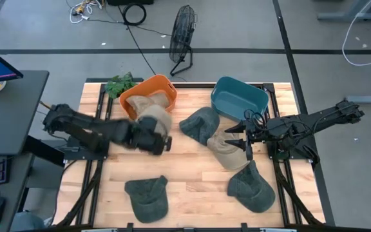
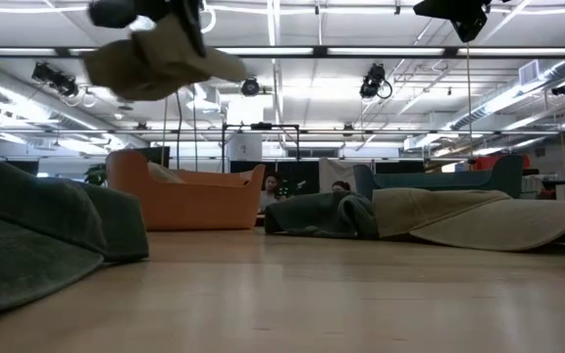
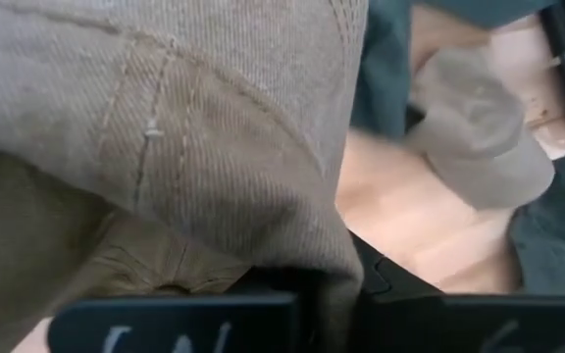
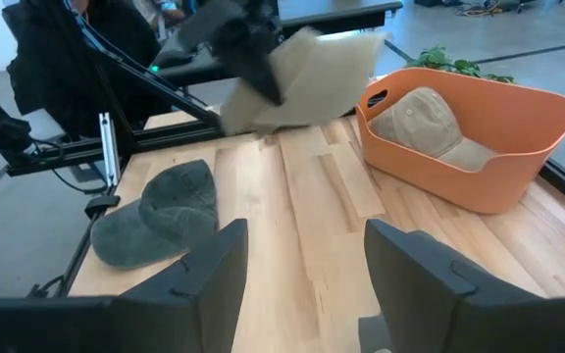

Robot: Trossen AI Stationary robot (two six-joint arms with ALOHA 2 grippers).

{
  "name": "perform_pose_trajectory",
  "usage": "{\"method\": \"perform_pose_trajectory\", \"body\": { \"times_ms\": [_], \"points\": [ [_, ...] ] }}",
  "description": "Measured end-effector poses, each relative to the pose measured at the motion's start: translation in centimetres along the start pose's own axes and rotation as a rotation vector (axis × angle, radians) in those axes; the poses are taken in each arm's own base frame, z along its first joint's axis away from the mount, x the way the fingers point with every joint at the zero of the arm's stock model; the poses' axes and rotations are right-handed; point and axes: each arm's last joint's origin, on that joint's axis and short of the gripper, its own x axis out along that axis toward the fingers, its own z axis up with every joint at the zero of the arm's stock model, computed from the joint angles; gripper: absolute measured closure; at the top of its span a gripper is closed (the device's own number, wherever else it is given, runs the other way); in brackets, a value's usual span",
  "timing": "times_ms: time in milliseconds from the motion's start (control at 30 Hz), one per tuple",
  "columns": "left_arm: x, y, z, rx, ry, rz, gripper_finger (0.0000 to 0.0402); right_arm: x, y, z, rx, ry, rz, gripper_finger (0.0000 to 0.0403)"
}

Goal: Pick & Place hat
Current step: Put the left brown cap into the orange bin

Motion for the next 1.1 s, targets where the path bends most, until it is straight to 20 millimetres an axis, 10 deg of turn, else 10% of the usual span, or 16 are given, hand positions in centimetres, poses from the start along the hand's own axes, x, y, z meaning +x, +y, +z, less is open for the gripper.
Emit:
{"method": "perform_pose_trajectory", "body": {
  "times_ms": [500, 1100],
  "points": [
    [5.5, 6.7, 15.0, 0.188, 0.102, 0.126, 0.0381, 0.0, 0.0, -0.1, -0.002, 0.006, 0.002, 0.0193],
    [15.7, 10.1, 15.4, 0.348, 0.250, 0.200, 0.0381, 0.0, -0.2, -0.7, -0.023, 0.070, -0.015, 0.0193]
  ]
}}
